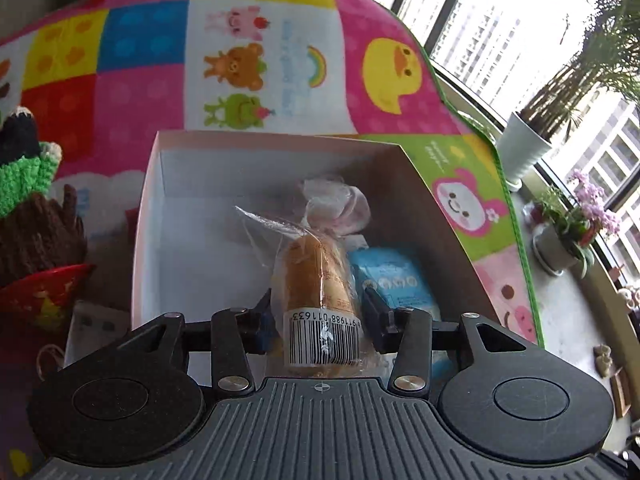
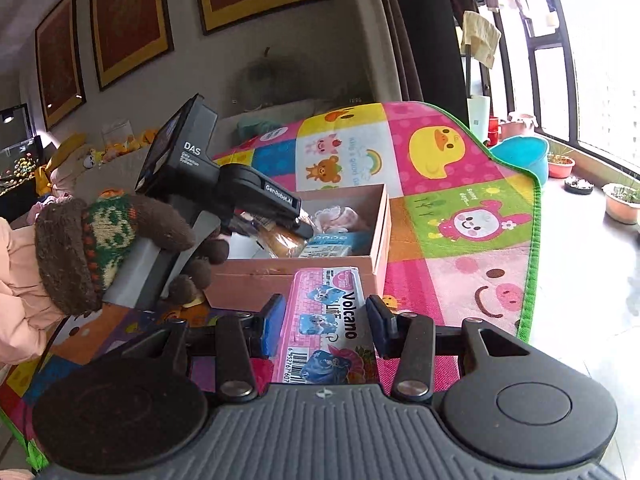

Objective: Organize objects
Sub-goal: 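Grasp the wrapped bread roll with the left tool while the right tool grasps the Volcano box, then lower the bread roll and Volcano box into the pink box, open both tools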

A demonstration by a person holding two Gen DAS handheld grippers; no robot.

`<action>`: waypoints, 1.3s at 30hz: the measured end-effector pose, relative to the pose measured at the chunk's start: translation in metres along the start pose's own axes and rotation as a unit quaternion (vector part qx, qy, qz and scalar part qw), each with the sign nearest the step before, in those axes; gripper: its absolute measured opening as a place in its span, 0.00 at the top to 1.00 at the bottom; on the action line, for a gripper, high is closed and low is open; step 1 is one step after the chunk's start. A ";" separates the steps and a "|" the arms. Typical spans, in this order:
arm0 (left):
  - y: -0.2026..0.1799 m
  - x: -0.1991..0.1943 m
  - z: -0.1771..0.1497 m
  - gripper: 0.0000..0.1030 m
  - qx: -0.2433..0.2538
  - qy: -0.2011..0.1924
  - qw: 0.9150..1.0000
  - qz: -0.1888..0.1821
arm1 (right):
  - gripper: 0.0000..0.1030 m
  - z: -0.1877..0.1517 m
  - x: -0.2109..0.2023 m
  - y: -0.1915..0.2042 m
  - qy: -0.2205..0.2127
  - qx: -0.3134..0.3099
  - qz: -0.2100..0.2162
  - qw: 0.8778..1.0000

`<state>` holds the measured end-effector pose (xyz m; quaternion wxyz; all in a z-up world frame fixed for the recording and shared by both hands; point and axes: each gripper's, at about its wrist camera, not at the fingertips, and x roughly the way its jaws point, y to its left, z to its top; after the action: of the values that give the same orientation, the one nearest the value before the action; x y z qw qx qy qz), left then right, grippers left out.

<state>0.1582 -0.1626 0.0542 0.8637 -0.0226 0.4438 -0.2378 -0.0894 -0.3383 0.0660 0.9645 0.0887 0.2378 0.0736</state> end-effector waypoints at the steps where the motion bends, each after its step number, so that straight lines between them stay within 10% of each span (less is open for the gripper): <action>1: -0.002 -0.004 -0.001 0.53 0.010 0.001 1.000 0.007 | 0.58 0.000 0.003 -0.002 0.002 0.004 -0.003 1.000; 6: 0.005 -0.038 -0.006 0.55 0.019 -0.054 0.998 0.041 | 0.58 0.000 0.011 -0.006 0.005 0.016 -0.002 1.000; 15: 0.058 -0.121 -0.057 0.55 -0.051 -0.155 0.987 -0.005 | 0.58 0.028 0.020 0.009 0.002 0.018 0.016 1.000; 22: 0.089 -0.147 -0.105 0.55 -0.041 -0.157 0.986 0.029 | 0.58 0.096 0.103 0.031 0.005 0.046 0.014 0.999; 28: 0.138 -0.145 -0.133 0.55 -0.087 -0.138 0.986 0.037 | 0.54 0.087 0.120 0.030 0.045 0.058 -0.006 0.997; 39: 0.147 -0.105 -0.065 0.55 -0.169 -0.175 0.969 0.034 | 0.35 0.038 0.066 0.074 0.003 -0.110 -0.031 0.993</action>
<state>0.1132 0.0236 0.0571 0.9190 -0.1947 0.3204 -0.1221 -0.0214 -0.2590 0.0847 0.9694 -0.0253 0.2340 0.0697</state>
